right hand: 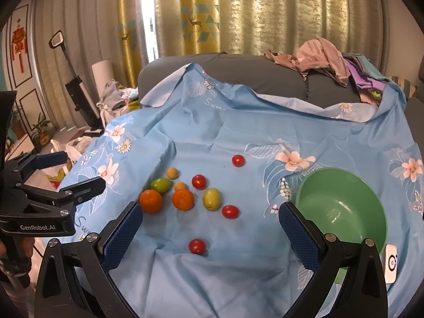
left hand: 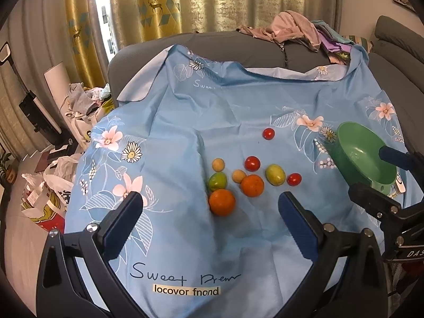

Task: Organize fruits
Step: 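Move both tools toward the fruit cluster, right tool aiming at the large orange, then grasp the large orange with the right tool while the left tool grasps the other orange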

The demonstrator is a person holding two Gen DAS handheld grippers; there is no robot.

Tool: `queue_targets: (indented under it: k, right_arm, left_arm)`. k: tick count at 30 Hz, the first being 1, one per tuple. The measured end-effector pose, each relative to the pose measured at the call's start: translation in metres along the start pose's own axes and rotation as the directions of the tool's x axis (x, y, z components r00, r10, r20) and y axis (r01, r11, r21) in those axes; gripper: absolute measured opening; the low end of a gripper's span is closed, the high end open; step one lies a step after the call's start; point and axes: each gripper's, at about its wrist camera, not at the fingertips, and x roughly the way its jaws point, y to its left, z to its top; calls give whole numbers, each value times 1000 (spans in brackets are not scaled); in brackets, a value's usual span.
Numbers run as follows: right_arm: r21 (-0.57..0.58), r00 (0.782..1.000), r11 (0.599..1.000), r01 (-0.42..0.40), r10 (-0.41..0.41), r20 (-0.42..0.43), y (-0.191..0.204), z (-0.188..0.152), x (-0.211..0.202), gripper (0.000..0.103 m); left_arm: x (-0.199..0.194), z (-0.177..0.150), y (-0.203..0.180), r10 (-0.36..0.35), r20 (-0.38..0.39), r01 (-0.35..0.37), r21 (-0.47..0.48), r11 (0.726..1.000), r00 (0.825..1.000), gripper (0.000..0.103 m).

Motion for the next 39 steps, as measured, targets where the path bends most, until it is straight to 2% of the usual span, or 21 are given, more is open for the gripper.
queue_targets:
  k: [15,21,26,31,37,39]
  right_arm:
    - [4,1000,1000,-4,4,-29,2,1,15,103]
    - [58,991,993,-105,109,-79,-10,-16,37,103]
    - [98,972,977,-191,202,-122,-12,-27,64,97]
    - [131,944,951,-280,298,-145,-9,-28,89,85]
    - [179,917,930,-320,352,-187,-3,-24,121,79]
    - [200,905,921,-335,374,-201,-2,-24,131,77]
  left_arm:
    - [17,-5,8,-14,-30,14,1,1000,999,102]
    - [37,-29,13,-25,-80,29,48,998,997,102]
    - [60,-40,14,-60,-111,68,76,995,992,101]
    - [81,-37,12,-97,-121,109,101,989,988,90]
    - [104,-30,8,-112,-144,134,151,979,983,77]
    - [111,-30,6,-117,-157,143,164,976,981,76]
